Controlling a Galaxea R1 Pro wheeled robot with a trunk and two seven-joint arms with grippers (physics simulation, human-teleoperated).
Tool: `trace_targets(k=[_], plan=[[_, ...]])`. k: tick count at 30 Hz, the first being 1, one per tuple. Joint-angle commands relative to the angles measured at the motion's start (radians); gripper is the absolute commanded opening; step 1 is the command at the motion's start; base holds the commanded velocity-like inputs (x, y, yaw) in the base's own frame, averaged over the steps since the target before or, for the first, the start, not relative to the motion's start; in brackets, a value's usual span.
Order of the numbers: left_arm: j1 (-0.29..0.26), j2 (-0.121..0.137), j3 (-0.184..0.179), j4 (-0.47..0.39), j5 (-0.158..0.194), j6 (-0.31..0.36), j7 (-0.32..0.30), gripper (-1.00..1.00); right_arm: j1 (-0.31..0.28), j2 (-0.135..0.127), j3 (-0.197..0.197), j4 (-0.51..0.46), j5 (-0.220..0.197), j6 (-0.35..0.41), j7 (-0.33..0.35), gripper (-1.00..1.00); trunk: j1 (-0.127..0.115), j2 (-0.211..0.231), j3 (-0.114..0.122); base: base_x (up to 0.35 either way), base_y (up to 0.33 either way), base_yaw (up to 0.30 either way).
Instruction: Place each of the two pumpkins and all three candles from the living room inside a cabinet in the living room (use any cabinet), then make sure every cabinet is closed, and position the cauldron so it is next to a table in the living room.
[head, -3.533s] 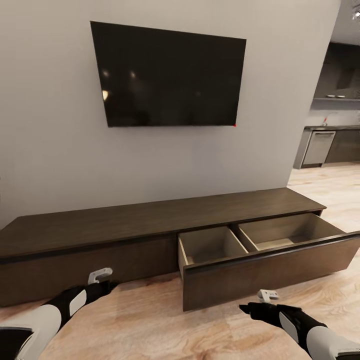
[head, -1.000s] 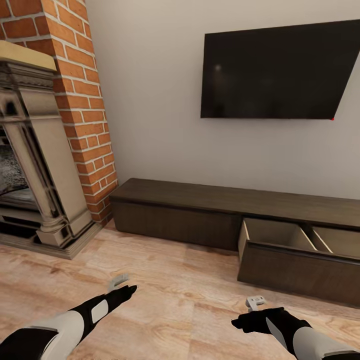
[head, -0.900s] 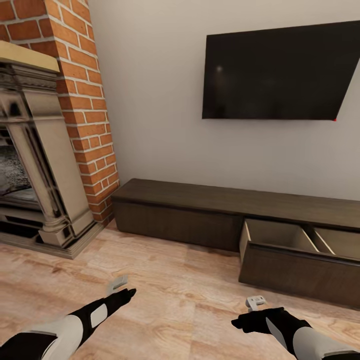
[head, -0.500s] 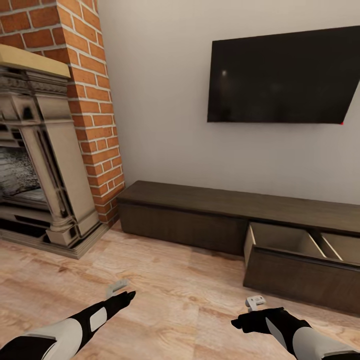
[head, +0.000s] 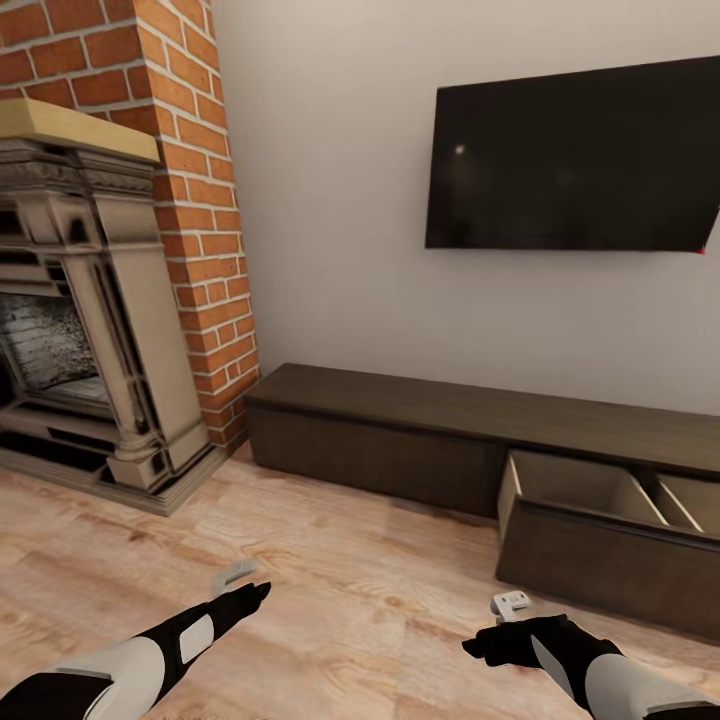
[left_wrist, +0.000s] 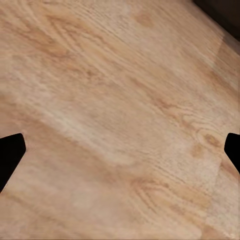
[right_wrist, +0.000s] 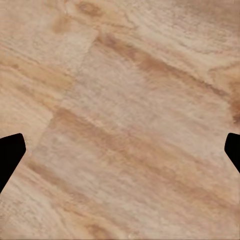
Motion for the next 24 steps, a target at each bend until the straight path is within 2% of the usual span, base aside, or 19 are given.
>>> trace_targets(k=[1,10,24], plan=[[-0.002,0.000,-0.008,0.004,0.010,-0.004,-0.006,1.00,0.000,-0.001,0.007,-0.003,0.002,0.005,0.003,1.00,0.000,0.000,0.000,0.000,0.000,0.227],[-0.002,0.000,-0.009,0.004,0.010,-0.004,-0.005,1.00,0.000,-0.001,0.090,-0.003,0.001,0.005,0.002,1.00,0.000,0.000,0.005,0.000,0.000,0.255],[-0.002,0.000,-0.009,0.004,0.010,-0.004,-0.004,1.00,0.000,-0.001,0.102,-0.003,0.001,0.006,0.002,1.00,0.000,0.000,0.008,0.000,0.000,0.281]])
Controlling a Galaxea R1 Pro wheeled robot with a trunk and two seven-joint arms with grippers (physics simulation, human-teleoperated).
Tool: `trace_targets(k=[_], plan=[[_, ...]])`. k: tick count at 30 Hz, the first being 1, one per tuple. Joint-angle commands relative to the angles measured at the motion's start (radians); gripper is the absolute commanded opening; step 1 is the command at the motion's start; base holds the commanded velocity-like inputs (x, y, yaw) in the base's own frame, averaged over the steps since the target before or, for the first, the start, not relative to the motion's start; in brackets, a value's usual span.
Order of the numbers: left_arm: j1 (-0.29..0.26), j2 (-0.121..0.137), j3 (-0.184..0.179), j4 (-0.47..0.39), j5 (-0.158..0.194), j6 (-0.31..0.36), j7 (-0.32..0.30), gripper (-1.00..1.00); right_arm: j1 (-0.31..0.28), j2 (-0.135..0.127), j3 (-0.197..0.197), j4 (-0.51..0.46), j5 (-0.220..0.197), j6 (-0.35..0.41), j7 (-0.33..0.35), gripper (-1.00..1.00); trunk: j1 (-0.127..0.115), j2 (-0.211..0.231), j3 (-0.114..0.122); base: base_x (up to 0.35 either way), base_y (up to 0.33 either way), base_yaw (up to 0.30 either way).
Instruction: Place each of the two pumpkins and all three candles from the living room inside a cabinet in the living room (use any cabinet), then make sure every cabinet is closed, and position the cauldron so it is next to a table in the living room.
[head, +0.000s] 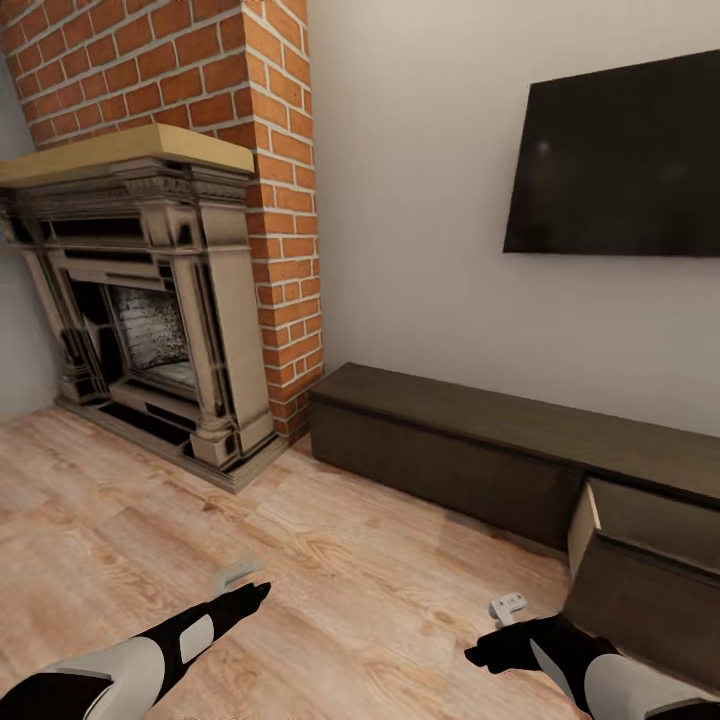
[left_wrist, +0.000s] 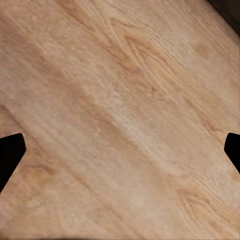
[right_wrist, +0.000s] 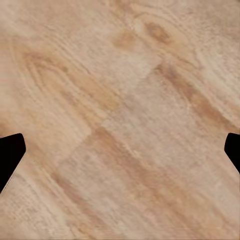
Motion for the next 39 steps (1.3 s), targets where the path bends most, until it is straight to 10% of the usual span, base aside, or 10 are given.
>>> trace_targets(k=[1,39], plan=[[-0.002,0.000,-0.008,0.004,0.010,-0.004,-0.006,1.00,0.000,0.000,0.002,-0.003,0.002,0.006,0.004,1.00,0.000,0.000,-0.001,0.000,0.000,0.290],[-0.002,0.001,-0.008,0.004,0.010,-0.005,-0.006,1.00,0.000,0.022,0.003,-0.003,0.002,0.005,0.005,1.00,0.000,0.000,-0.013,0.000,0.000,0.289]])
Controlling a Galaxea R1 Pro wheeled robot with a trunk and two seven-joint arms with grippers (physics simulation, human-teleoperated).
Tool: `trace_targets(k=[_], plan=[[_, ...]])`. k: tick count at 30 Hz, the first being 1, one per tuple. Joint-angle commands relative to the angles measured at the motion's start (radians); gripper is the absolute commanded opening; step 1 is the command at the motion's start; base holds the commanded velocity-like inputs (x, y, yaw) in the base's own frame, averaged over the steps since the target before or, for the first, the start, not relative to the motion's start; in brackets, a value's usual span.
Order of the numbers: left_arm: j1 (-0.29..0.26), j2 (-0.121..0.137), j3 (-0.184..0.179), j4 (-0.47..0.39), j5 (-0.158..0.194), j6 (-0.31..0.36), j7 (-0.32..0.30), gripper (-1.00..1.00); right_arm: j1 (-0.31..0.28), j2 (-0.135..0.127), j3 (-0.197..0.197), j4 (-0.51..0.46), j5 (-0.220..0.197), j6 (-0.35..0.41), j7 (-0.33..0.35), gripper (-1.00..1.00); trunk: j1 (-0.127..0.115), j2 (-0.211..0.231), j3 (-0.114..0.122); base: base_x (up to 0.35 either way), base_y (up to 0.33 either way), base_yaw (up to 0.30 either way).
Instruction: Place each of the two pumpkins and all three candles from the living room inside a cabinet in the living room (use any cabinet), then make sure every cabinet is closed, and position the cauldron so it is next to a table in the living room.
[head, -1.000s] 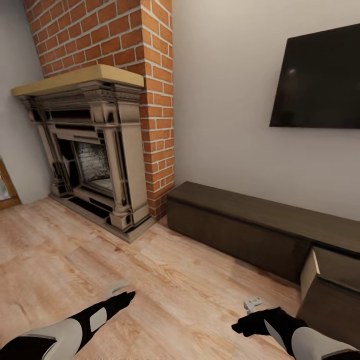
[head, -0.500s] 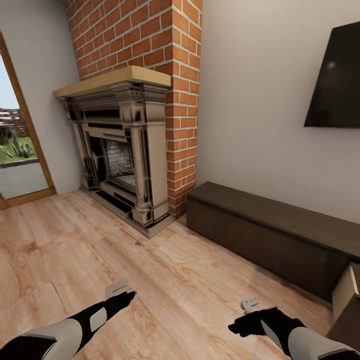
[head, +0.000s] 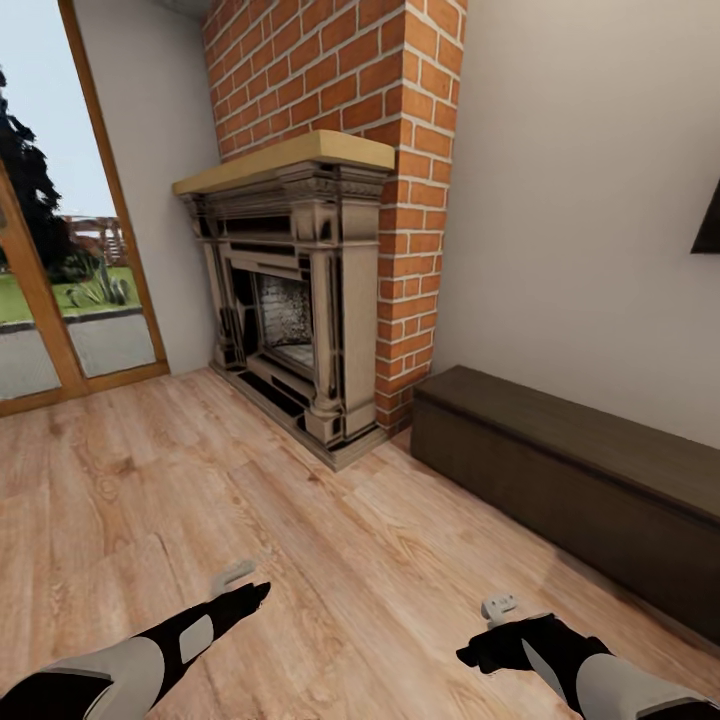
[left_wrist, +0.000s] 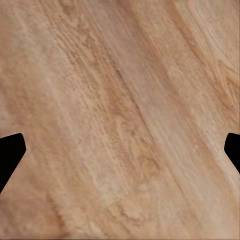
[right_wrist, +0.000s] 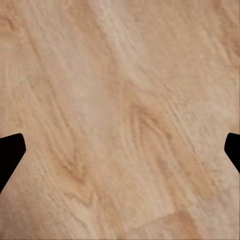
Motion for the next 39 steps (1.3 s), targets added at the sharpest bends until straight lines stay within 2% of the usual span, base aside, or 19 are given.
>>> trace_targets(k=[1,39], plan=[[-0.002,-0.001,-0.008,0.004,0.010,-0.004,-0.006,1.00,0.000,-0.001,0.002,-0.003,0.002,0.006,0.004,1.00,0.000,0.000,-0.001,0.000,0.000,0.290],[-0.002,-0.001,-0.009,0.004,0.010,-0.004,-0.005,1.00,0.000,0.000,0.001,-0.003,0.002,0.005,0.004,1.00,0.000,0.000,-0.001,0.000,0.000,0.293]])
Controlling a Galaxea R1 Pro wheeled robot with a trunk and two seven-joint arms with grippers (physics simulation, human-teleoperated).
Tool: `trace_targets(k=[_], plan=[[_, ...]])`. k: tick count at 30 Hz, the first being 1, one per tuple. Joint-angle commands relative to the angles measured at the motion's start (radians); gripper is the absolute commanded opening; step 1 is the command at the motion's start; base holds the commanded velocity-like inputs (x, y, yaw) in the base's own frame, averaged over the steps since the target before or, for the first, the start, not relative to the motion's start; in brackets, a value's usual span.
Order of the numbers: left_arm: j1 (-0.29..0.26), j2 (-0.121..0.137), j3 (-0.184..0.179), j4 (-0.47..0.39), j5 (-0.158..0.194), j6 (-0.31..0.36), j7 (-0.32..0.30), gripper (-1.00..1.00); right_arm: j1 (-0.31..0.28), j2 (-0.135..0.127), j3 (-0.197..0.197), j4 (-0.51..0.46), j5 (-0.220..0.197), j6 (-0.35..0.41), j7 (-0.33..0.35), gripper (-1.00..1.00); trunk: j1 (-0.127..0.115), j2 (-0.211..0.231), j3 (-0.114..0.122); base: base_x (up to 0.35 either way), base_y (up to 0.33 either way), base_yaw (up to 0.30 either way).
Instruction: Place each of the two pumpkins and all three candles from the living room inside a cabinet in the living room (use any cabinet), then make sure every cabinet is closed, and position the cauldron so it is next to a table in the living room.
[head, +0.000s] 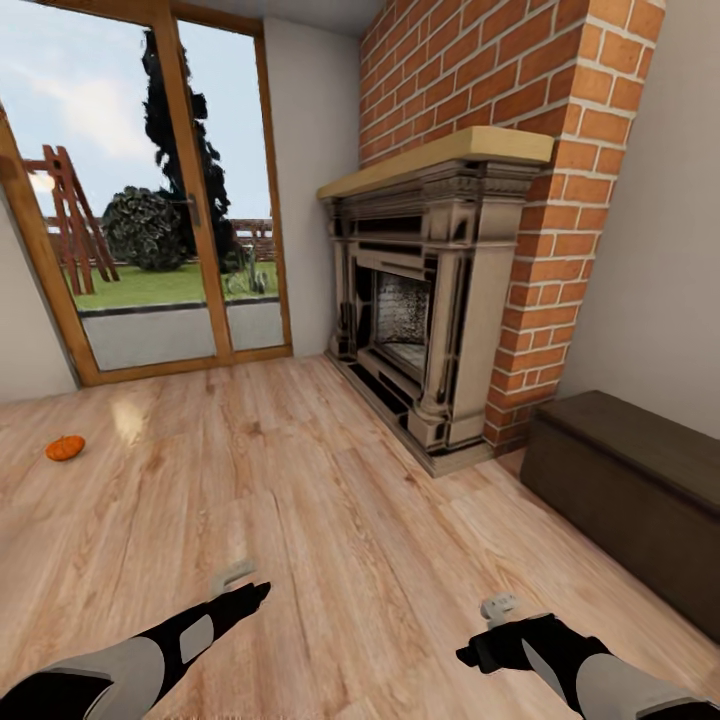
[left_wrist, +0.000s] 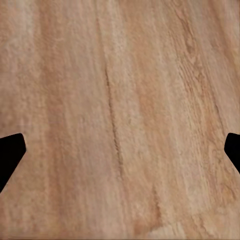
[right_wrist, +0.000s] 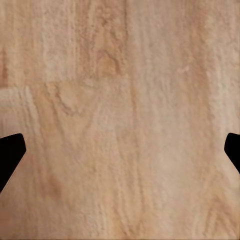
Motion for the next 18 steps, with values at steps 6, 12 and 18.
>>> trace_targets(k=[6,12,18], plan=[[-0.002,0.000,-0.008,0.004,0.010,-0.004,-0.006,1.00,0.000,-0.001,0.002,-0.003,0.002,0.006,0.004,1.00,0.000,0.000,-0.001,0.000,0.000,0.294],[-0.002,0.000,-0.008,0.004,0.010,-0.004,-0.006,1.00,0.000,-0.001,0.002,-0.003,0.002,0.006,0.004,1.00,0.000,0.000,-0.001,0.000,0.000,0.294],[-0.002,0.000,-0.008,0.004,0.010,-0.004,-0.006,1.00,0.000,-0.001,0.004,-0.003,0.003,0.006,0.004,1.00,0.000,0.000,-0.001,0.000,0.000,0.294]])
